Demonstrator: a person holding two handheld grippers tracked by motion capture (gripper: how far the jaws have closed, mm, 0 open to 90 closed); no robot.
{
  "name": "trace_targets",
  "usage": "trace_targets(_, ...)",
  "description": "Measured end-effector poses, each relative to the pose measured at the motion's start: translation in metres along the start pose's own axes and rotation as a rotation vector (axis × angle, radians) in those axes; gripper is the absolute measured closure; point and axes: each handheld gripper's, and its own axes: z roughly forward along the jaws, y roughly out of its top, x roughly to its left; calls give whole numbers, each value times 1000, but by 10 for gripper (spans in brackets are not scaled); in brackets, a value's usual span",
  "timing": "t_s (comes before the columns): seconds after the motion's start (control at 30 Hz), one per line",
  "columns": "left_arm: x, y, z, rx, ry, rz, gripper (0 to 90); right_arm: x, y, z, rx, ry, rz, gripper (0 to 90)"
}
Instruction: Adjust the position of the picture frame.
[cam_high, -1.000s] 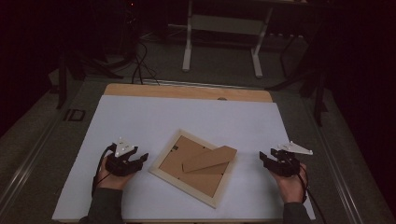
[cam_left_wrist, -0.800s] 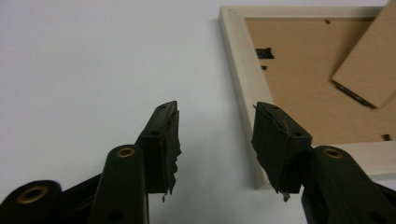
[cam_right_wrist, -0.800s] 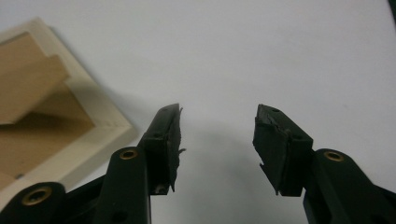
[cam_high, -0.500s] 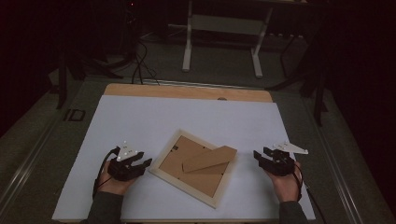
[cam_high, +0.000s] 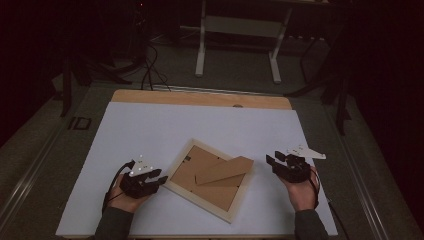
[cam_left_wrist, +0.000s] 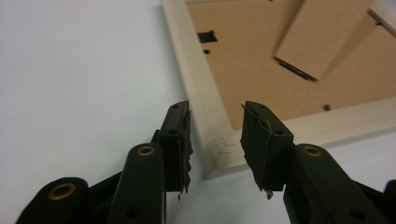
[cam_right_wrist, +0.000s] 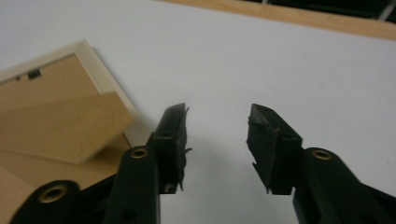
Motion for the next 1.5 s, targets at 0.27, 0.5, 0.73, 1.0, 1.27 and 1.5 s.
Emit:
trace_targets(0.27, -4, -1, 0, -6, -78, 21, 664, -3, 7, 7, -27, 98, 61, 665)
trace_targets(0.5, -9, -2, 1, 17, -156, 86, 734, 0, -2, 29, 27, 114, 52, 819)
trace_targets(0.73, -12, -3, 5, 59, -138, 126, 838, 6, -11, 39, 57, 119, 53, 891)
trace_targets(1.0, -9, -6, 6, 82, -150, 119, 900, 6, -14, 43, 70, 110, 61, 897)
trace_targets(1.27, -9, -11, 9, 132, -140, 137, 900, 5, -19, 49, 89, 109, 69, 899)
trace_targets(1.5, -8, -11, 10, 146, -130, 134, 900, 5, -22, 51, 104, 106, 60, 900)
